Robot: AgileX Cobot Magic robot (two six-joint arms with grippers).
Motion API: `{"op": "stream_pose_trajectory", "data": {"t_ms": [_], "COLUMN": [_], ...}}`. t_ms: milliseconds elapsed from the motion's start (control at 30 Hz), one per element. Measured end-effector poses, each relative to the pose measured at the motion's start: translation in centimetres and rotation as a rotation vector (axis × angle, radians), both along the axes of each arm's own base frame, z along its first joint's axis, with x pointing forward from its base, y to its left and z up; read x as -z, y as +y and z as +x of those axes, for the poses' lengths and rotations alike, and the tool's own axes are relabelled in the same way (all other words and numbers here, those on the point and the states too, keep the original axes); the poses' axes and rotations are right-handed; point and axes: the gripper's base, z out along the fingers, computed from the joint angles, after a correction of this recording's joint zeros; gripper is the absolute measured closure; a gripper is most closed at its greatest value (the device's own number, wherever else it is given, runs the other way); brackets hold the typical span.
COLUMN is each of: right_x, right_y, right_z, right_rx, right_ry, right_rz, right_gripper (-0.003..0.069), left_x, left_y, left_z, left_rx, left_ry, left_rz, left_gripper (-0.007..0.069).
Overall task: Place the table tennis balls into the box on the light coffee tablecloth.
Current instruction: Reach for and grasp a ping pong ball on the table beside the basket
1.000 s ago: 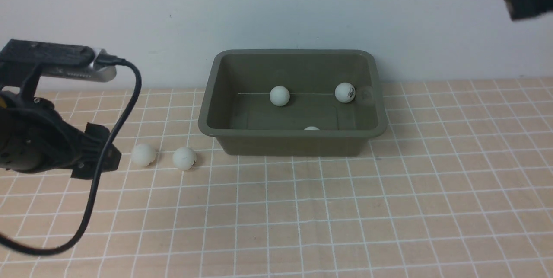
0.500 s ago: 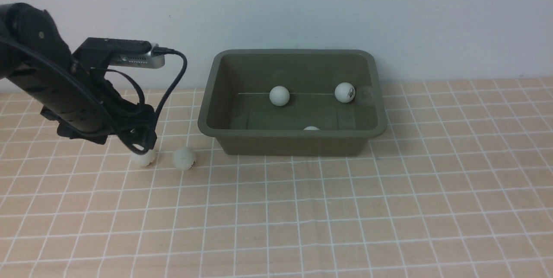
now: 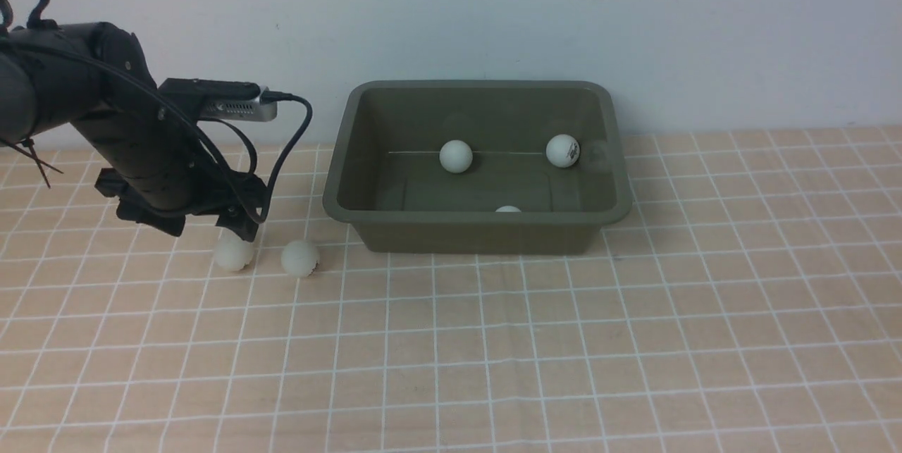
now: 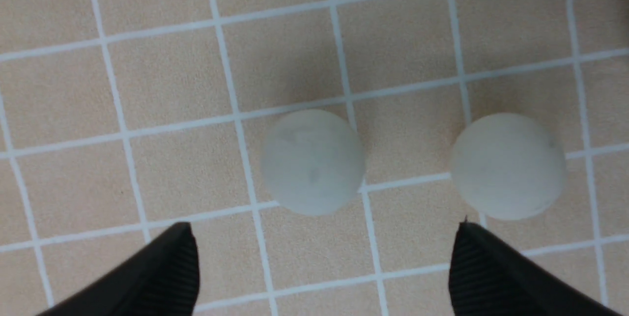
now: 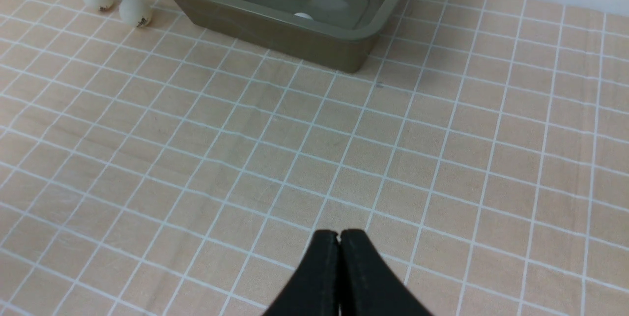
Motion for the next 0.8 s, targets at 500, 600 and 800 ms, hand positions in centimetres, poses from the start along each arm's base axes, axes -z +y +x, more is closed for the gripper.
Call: {"op": "stream_pose_trajectory", "data": {"t_ms": [500,600,800], "right_x": [0.3,0.3,0.3], "right_y": [0.0,0.0,0.0], "right_z": [-0.2,-0.2,-0.2], "right_rx": [-0.004,-0.004,-0.004], "right_ry": [0.038,0.038,0.038], "right_rz": [-0.008,-0.008,-0.008], "right_gripper": [0.0676,0.0676,0.0676], "left_x": [3.0,3.1,4.5], "left_y": [0.1,0.1,0.1], "left_z": [1.5,1.6,1.8], "left_rx": [-0.003,-0.004,-0.003], "left_ry": [-0.026,-0.037,-0.004], "left_rz": [0.009,0.009,0.011], "left_gripper": [0.0039,0.0039,0.0039]}}
